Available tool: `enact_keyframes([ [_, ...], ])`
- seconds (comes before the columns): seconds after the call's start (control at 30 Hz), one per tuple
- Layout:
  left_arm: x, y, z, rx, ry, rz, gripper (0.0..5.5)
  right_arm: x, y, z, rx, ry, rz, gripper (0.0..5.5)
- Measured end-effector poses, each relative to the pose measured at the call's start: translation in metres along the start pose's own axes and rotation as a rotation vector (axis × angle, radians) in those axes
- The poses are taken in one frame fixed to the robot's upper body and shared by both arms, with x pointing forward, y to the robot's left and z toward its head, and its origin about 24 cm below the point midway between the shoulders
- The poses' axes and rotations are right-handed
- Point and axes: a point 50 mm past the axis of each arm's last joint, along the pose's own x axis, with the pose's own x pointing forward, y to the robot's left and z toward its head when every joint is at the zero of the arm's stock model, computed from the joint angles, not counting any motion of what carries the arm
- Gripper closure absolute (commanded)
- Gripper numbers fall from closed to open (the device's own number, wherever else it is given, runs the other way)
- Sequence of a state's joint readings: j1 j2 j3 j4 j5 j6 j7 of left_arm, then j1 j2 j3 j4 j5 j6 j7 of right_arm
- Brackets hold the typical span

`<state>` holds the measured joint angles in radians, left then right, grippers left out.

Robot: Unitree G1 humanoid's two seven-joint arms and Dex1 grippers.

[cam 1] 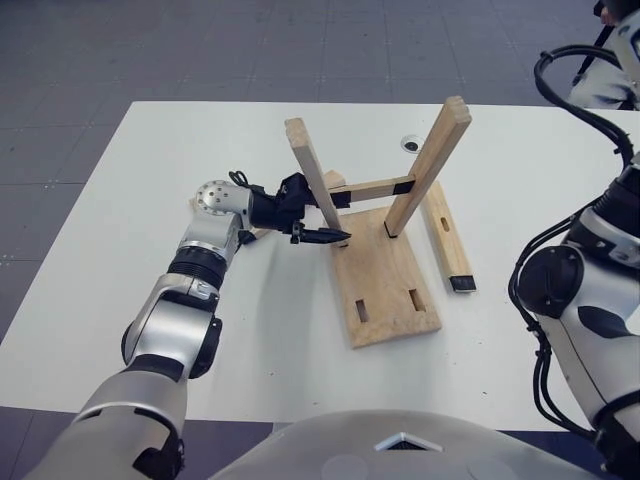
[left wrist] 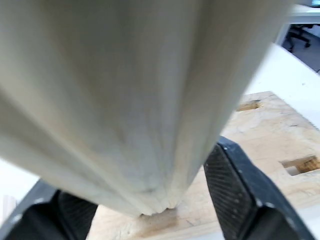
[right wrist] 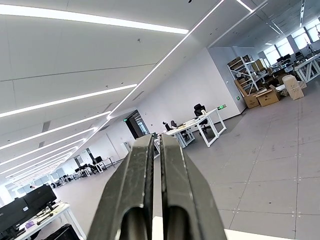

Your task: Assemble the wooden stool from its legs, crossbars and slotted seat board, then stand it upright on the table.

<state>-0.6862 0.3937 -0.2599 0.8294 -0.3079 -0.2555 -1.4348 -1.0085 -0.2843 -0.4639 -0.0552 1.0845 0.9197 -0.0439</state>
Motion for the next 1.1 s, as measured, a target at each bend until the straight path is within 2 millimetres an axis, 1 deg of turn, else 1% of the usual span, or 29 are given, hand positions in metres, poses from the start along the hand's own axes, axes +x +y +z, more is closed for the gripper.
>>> enact_keyframes([
  [0.1, -0.004, 0.0, -0.001, 0.031, 0.015, 0.016, 1.28, -0.001, -0.004, -0.008, 0.006, 0.027, -0.012, 5.3],
  [0.2, -0.023, 0.003, -0.012, 0.04, 0.104, 0.113, 0.76, -0.001, -0.003, -0.009, 0.004, 0.027, -0.008, 5.3],
  [0.23, -0.031, 0.006, -0.014, 0.046, 0.127, 0.164, 0.76, -0.001, -0.003, -0.009, 0.003, 0.027, -0.008, 5.3],
  [0.3, -0.04, 0.013, -0.011, 0.065, 0.143, 0.245, 0.76, -0.002, -0.003, -0.009, 0.001, 0.027, -0.007, 5.3],
  [0.4, -0.05, 0.026, 0.0, 0.086, 0.109, 0.38, 0.76, -0.003, -0.004, -0.012, 0.003, 0.032, -0.012, 5.3],
  [0.47, -0.055, 0.031, 0.002, 0.077, 0.092, 0.466, 0.76, -0.003, -0.005, -0.012, 0.003, 0.029, -0.012, 5.3],
  [0.53, -0.07, 0.039, 0.002, 0.037, 0.085, 0.671, 0.76, -0.004, -0.005, -0.011, 0.0, 0.026, -0.014, 5.3],
  [0.6, -0.103, 0.048, 0.009, -0.023, 0.026, 0.999, 0.76, -0.004, -0.006, -0.01, -0.003, 0.021, -0.018, 5.3],
  [0.67, -0.134, 0.05, 0.026, -0.079, -0.065, 1.291, 0.76, -0.005, -0.008, -0.01, -0.007, 0.017, -0.029, 5.3],
  [0.73, -0.15, 0.049, 0.04, -0.161, -0.086, 1.474, 0.76, -0.005, -0.009, -0.011, -0.016, 0.022, -0.041, 5.3],
  [0.77, -0.152, 0.048, 0.048, -0.221, -0.108, 1.534, 0.76, -0.005, -0.01, -0.012, -0.026, 0.028, -0.048, 5.3],
  [0.8, -0.149, 0.048, 0.057, -0.27, -0.145, 1.556, 0.76, -0.005, -0.011, -0.014, -0.035, 0.036, -0.059, 5.3],
  [0.87, -0.133, 0.046, 0.079, -0.337, -0.247, 1.546, 0.76, -0.005, -0.013, -0.016, -0.054, 0.048, -0.079, 5.3],
  [0.9, -0.115, 0.044, 0.09, -0.386, -0.3, 1.509, 0.76, -0.006, -0.015, -0.018, -0.062, 0.054, -0.093, 5.3],
  [0.93, -0.092, 0.04, 0.102, -0.437, -0.352, 1.452, 0.76, -0.007, -0.017, -0.02, -0.074, 0.063, -0.107, 5.3],
  [0.97, -0.065, 0.034, 0.115, -0.489, -0.389, 1.379, 0.76, -0.006, -0.018, -0.022, -0.095, 0.076, -0.12, 5.3],
  [1.0, -0.036, 0.024, 0.131, -0.536, -0.418, 1.285, 0.76, -0.007, -0.019, -0.025, -0.123, 0.09, -0.133, 5.3],
  [1.03, -0.017, 0.014, 0.148, -0.559, -0.438, 1.208, 0.76, -0.007, -0.019, -0.026, -0.155, 0.1, -0.145, 5.3],
  [1.07, -0.003, 0.003, 0.168, -0.549, -0.459, 1.14, 0.76, -0.008, -0.019, -0.028, -0.178, 0.11, -0.152, 5.3],
  [1.1, 0.004, -0.007, 0.191, -0.514, -0.484, 1.081, 0.76, -0.01, -0.02, -0.031, -0.195, 0.121, -0.159, 5.3],
])
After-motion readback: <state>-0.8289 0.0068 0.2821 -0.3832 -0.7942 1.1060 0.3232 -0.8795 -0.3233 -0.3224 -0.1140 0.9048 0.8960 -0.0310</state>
